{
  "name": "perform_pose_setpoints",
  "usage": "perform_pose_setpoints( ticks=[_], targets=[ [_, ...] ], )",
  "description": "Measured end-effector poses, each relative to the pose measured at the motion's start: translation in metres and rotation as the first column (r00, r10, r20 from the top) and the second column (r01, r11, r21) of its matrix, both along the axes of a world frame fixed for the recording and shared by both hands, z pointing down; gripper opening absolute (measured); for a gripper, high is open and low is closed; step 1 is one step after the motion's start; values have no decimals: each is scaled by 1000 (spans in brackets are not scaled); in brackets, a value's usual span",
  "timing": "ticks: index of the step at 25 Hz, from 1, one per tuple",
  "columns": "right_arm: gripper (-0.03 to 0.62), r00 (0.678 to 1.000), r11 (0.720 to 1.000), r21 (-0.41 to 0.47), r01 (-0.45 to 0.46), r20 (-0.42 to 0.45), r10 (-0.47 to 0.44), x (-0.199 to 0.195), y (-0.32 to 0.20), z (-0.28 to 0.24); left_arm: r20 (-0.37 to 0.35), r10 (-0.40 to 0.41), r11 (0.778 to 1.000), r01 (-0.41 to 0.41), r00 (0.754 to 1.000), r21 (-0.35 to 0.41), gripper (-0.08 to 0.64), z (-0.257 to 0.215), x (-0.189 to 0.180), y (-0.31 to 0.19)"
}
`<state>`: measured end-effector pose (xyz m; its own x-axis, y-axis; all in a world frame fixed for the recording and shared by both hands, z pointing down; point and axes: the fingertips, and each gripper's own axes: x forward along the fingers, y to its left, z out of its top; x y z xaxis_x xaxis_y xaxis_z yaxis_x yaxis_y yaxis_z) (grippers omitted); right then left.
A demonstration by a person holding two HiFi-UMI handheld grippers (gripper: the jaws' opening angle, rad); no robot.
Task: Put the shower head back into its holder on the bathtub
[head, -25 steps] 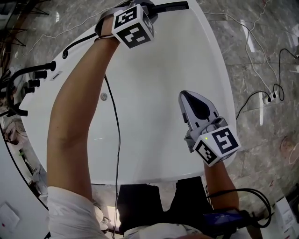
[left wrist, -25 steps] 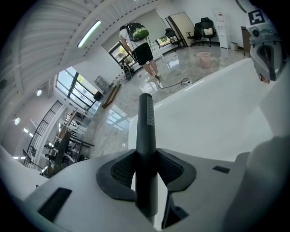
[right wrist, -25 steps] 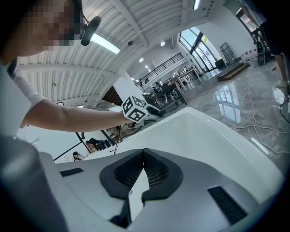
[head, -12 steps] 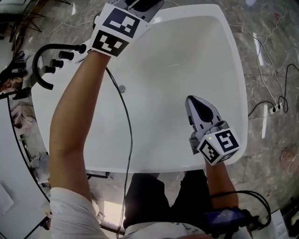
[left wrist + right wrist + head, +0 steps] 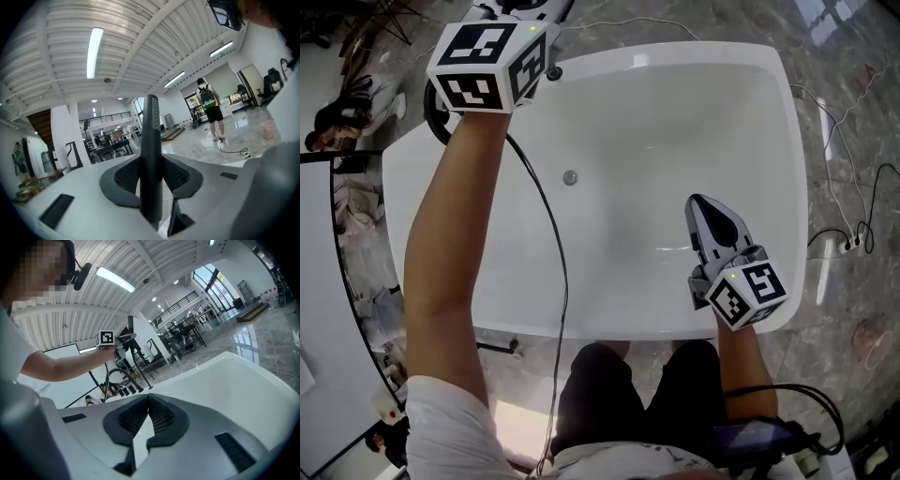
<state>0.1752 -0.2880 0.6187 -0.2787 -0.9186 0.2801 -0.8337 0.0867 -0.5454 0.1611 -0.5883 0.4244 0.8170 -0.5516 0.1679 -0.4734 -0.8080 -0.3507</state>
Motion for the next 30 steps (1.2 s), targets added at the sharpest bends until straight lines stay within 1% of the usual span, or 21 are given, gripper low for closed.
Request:
perform_pose_setpoints(
  ticks=[3,6,8,11,14,17,19,20,25,30],
  targets=[
    [11,1000,1000,-3,6,-11,-6,-15,-8,-6,-32,-21,1000,21,999,-3,143,-10,-24,-9],
    [11,1000,1000,-2,16,-23,-16,-28,-17,-9,-93,-57,998,57,994,-5,143,-18,-47,-23],
    [11,999,1000,-4,20,-32,-20,-34,-23,-9,-131,-84,996,82,988,-20,143,-19,-62,-35],
    [11,999,1000,-6,19,-47,-20,-39,-32,-9,-162,-124,992,118,979,-45,143,-12,-83,-51],
    [11,998,1000,-1,17,-54,-17,-44,-39,-7,-206,-164,986,152,965,-73,143,0,-103,-67],
    [11,998,1000,-12,21,-59,-22,-51,-43,-1,-267,-214,974,185,940,-129,143,12,-119,-85],
    [11,998,1000,-15,27,-57,-28,-53,-45,4,-288,-241,966,202,927,-161,143,23,-124,-94],
    [11,998,999,-15,28,-55,-29,-53,-46,7,-290,-248,964,206,924,-169,143,28,-123,-97],
    [11,998,999,-39,21,-55,-23,-48,-54,25,-288,-250,960,199,925,-195,143,62,-118,-106],
    [11,997,999,-22,49,-55,-50,-54,-57,41,-319,-271,948,194,908,-253,143,99,-121,-116]
  ],
)
